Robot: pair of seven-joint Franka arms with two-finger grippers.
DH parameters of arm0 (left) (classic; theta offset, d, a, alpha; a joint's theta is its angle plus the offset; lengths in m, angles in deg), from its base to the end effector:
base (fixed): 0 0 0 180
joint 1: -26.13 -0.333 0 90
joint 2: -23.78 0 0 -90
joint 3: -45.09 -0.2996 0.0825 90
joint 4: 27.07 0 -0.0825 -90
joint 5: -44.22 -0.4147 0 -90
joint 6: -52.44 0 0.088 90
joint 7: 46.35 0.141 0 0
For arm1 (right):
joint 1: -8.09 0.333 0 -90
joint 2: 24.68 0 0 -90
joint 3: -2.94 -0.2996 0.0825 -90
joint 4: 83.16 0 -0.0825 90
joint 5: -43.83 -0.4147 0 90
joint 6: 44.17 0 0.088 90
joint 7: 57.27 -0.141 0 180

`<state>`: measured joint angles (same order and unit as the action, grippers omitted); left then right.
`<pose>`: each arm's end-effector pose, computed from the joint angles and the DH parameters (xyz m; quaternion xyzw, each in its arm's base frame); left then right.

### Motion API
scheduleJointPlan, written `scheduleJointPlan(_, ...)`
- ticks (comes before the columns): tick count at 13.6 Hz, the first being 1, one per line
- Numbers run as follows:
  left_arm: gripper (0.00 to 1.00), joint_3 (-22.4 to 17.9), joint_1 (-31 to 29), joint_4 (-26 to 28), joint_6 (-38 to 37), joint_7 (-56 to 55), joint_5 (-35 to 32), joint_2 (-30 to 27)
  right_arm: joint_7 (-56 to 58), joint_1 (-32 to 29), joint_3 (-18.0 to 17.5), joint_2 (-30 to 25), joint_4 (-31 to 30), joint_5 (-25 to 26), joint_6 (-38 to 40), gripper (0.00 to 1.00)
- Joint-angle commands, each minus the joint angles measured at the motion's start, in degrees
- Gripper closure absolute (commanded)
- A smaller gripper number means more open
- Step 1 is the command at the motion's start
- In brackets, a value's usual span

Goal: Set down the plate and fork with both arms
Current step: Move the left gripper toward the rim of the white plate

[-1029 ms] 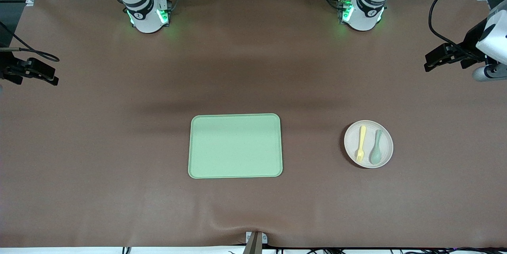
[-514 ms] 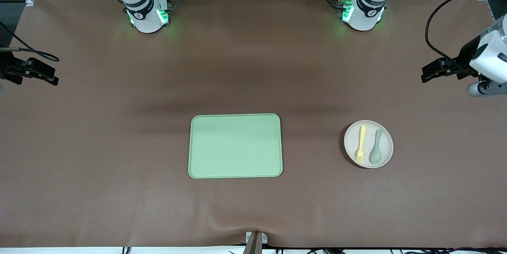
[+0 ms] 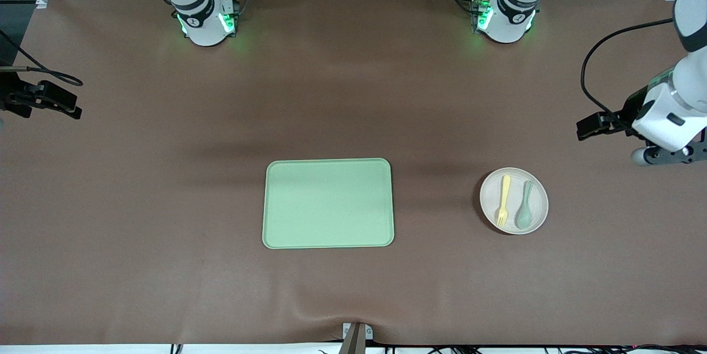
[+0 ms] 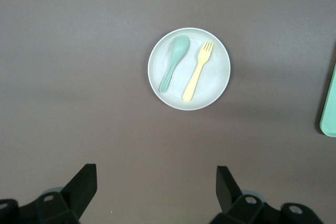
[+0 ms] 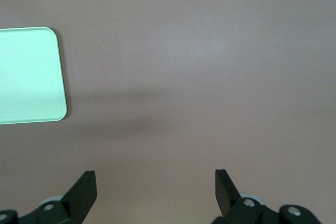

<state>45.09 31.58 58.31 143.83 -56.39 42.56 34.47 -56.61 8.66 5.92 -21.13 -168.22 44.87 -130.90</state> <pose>0.6315 -0.0562 0.5026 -0.9983 -0.0391 0.0385 0.0198 0.5962 -0.0269 0.5757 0.9997 -0.0156 -0.0166 0.0102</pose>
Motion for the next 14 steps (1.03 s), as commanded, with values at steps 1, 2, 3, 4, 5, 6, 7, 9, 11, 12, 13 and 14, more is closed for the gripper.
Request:
scheduleJointPlan(1,0.0,0.3,-0.2,2.1,4.5,-0.5,-1.4,1.4,0.8,-1.1,-0.8,0.7,1.4,-0.1,0.9,0.0)
scheduleJointPlan(2,0.0,0.3,-0.4,4.1,6.4,-0.5,-1.4,1.4,0.8,-1.2,-0.8,0.7,1.5,-0.1,0.9,0.0)
scheduleJointPlan(3,0.0,0.3,-0.6,5.5,7.8,-0.5,-1.4,1.4,0.8,-1.2,-0.8,0.7,1.4,-0.1,0.9,0.0)
scheduleJointPlan(4,0.0,0.3,-0.7,6.5,8.7,-0.5,-1.4,1.4,0.8,-1.2,-0.8,0.7,1.4,-0.1,0.9,0.0)
scheduleJointPlan(5,0.0,0.3,-0.8,7.2,9.4,-0.5,-1.4,1.4,0.8,-1.2,-0.8,0.7,1.5,-0.1,0.9,0.0)
scheduleJointPlan(6,0.0,0.3,-1.4,8.6,11.3,-0.5,-1.4,1.4,0.8,-1.1,-0.8,0.7,1.4,-0.1,0.9,0.0)
scheduleJointPlan(7,0.0,0.3,-1.7,10.4,13.6,-0.5,-1.4,1.4,0.8,-1.1,-0.8,0.7,1.4,-0.1,1.0,0.0)
scheduleJointPlan(9,0.0,0.3,-3.0,13.4,17.9,-0.4,-1.4,1.4,0.8,-1.3,-0.8,0.7,1.4,-0.1,1.0,0.0)
scheduleJointPlan(11,0.0,0.3,-3.2,16.3,22.4,-0.4,-1.4,1.6,0.8,-1.3,-0.8,0.6,1.4,-0.1,1.0,0.0)
scheduleJointPlan(12,0.0,0.3,-3.7,17.7,24.6,-0.3,-1.4,1.7,0.8,-1.3,-0.8,0.7,1.4,-0.1,1.0,0.0)
scheduleJointPlan(13,0.0,0.3,-4.0,18.5,26.1,-0.3,-1.3,2.2,0.8,-1.1,-0.8,0.7,1.4,-0.1,1.0,0.0)
scheduleJointPlan(14,0.0,0.3,-4.0,18.5,26.7,-0.3,-1.2,3.2,0.8,-1.2,-0.8,0.7,1.4,-0.1,0.9,0.0)
